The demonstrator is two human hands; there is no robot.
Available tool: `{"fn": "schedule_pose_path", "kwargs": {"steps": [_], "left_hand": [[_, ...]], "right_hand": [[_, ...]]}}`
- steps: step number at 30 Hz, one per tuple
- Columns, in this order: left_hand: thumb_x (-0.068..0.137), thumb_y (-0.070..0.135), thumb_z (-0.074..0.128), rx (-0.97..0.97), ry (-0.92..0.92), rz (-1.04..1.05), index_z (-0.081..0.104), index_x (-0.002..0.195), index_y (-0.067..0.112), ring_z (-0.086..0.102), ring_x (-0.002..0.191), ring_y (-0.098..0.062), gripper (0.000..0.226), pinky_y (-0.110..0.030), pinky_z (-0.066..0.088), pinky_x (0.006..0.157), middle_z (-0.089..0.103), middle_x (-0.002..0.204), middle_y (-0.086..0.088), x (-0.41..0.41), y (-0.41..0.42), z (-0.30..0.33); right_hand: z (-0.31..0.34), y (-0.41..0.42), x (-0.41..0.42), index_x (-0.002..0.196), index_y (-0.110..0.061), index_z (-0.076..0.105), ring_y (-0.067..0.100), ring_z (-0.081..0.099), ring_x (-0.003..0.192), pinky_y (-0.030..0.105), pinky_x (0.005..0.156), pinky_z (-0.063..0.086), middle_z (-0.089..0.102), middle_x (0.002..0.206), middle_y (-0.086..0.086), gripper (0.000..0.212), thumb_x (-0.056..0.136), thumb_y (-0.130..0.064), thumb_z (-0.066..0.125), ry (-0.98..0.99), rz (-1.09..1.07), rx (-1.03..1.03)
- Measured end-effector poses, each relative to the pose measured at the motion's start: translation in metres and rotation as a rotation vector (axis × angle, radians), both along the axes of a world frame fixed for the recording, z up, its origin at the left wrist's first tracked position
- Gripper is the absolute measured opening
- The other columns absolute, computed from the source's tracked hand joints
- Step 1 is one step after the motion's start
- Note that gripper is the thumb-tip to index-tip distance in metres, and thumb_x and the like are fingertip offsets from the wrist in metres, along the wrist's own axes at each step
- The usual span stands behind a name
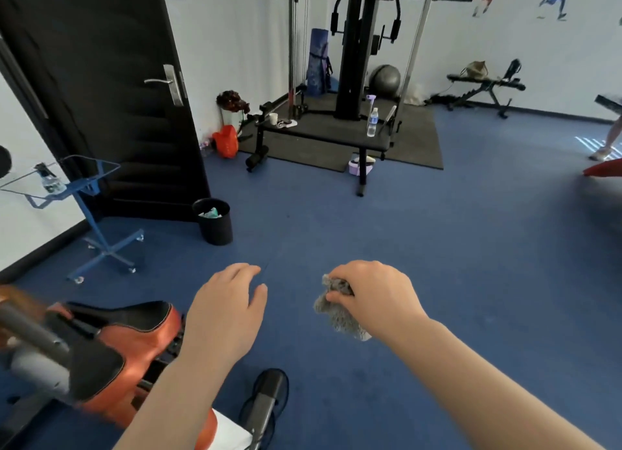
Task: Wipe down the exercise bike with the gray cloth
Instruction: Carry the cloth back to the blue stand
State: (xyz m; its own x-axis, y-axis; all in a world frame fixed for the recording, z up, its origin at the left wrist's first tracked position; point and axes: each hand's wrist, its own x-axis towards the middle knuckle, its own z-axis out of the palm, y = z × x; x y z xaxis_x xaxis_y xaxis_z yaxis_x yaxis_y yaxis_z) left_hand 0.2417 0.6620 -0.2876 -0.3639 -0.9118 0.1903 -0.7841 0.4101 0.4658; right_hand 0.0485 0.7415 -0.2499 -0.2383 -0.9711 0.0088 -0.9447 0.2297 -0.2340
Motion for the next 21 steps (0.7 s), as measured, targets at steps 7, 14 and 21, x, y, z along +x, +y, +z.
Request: {"fn": "schedule_pose_path", "kwargs": {"steps": [7, 14, 21], "left_hand": [[0.094, 0.038, 0.041, 0.025, -0.012, 0.024, 0.049, 0.129, 0.027, 0.049, 0.114, -0.013, 0.038, -0.03, 0.04, 0.092, 0.048, 0.136, 0.014, -0.076, -0.076, 0.007], [0.094, 0.037, 0.041, -0.008, 0.01, 0.157, 0.049, 0.129, 0.027, 0.051, 0.109, -0.013, 0.038, -0.029, 0.041, 0.09, 0.049, 0.135, 0.015, -0.157, -0.169, 0.005], [0.095, 0.035, 0.042, -0.023, 0.022, 0.325, 0.05, 0.13, 0.024, 0.05, 0.115, -0.012, 0.038, -0.028, 0.038, 0.095, 0.05, 0.135, 0.013, -0.216, -0.258, 0.02]], "right_hand": [[0.01, -0.087, -0.078, 0.099, -0.029, 0.064, 0.017, 0.061, 0.089, 0.033, 0.072, 0.052, 0.065, 0.101, -0.009, 0.019, 0.09, -0.041, 0.054, -0.019, 0.026, -0.037], [0.007, -0.205, -0.167, 0.102, -0.028, 0.064, 0.019, 0.061, 0.091, 0.034, 0.073, 0.052, 0.065, 0.102, -0.008, 0.019, 0.091, -0.041, 0.054, 0.007, 0.145, -0.058], [0.02, -0.337, -0.23, 0.099, -0.029, 0.064, 0.018, 0.059, 0.087, 0.031, 0.066, 0.047, 0.064, 0.098, -0.009, 0.017, 0.091, -0.041, 0.055, 0.043, 0.336, -0.07]]}}
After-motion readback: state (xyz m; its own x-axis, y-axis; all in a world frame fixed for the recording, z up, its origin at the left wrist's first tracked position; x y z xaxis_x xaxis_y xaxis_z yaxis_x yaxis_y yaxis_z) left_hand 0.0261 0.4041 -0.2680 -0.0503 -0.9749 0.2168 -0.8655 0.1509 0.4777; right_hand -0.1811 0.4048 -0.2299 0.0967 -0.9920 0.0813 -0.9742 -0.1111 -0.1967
